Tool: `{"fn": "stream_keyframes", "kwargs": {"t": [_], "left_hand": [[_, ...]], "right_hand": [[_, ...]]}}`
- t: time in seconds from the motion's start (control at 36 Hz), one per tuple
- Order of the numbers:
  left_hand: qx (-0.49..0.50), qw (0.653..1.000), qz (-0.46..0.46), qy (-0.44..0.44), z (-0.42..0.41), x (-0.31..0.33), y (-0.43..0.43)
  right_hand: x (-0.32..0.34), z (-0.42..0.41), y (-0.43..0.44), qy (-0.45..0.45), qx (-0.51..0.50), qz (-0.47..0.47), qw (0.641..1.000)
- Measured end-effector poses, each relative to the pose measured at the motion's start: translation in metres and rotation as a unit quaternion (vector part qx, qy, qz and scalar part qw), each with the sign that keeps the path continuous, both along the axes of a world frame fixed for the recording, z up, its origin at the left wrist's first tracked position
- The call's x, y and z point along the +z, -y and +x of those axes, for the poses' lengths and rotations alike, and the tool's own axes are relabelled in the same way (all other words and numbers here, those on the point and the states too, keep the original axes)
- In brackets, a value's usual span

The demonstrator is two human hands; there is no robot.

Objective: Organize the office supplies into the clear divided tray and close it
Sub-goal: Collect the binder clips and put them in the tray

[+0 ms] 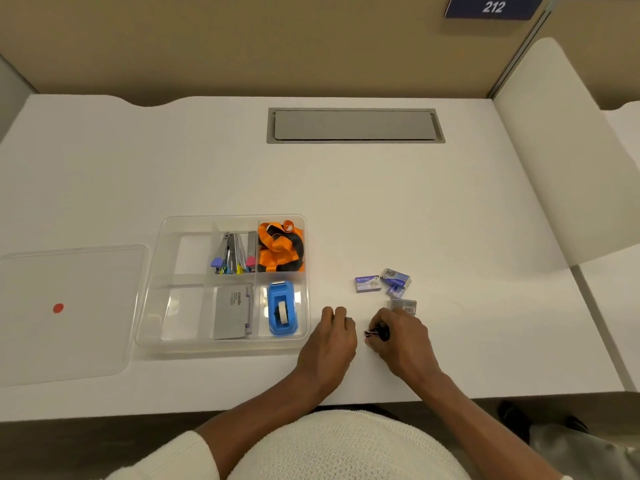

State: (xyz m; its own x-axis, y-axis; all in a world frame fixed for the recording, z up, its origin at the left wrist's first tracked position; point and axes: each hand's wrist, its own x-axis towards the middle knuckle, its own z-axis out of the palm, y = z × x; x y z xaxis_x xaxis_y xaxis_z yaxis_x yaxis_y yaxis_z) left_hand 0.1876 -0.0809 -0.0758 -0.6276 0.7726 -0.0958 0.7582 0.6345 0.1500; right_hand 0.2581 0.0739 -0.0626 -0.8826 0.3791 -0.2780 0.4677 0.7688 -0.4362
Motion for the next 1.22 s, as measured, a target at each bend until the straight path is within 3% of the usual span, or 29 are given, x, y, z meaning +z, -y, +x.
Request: {"fn": "stream_keyframes", "kwargs": {"t": [0.14, 0.36, 0.64, 0.72, 0.81, 0.89, 1.0, 1.22], "left_hand": [[-0.008, 1.0, -0.024, 0.018, 0.002, 0.0, -0.002], [-0.024, 0.999, 0.012, 0.044, 0.005, 0.0, 0.002], [-0.058, 0.993, 0.093, -0.035, 0.0, 0.044, 0.008], [0.008, 0.984, 0.176, -0.005, -0.009, 0.069, 0.012], [0.114, 0.952, 0.273, 0.074, -0.023, 0.091, 0.023], [0.172, 0.926, 0.321, 0.096, -0.046, 0.114, 0.042], [0.239, 0.899, 0.357, 0.08, -0.082, 0.138, 0.077], [0.383, 0.859, 0.335, 0.048, -0.157, 0.133, 0.151]], "right_hand": [[0.001, -0.001, 0.004, 0.003, 0.027, 0.027, 0.999], [0.006, -0.004, 0.002, 0.009, 0.019, 0.013, 1.0], [0.011, -0.008, 0.001, -0.013, -0.067, -0.048, 0.996], [0.018, -0.013, 0.001, -0.028, -0.089, -0.071, 0.993], [0.031, -0.023, 0.005, -0.039, -0.101, -0.1, 0.989], [0.049, -0.038, 0.013, -0.07, -0.111, -0.118, 0.984], [0.072, -0.069, 0.034, -0.108, -0.102, -0.185, 0.971], [0.097, -0.167, 0.104, -0.134, 0.03, -0.217, 0.967]]}}
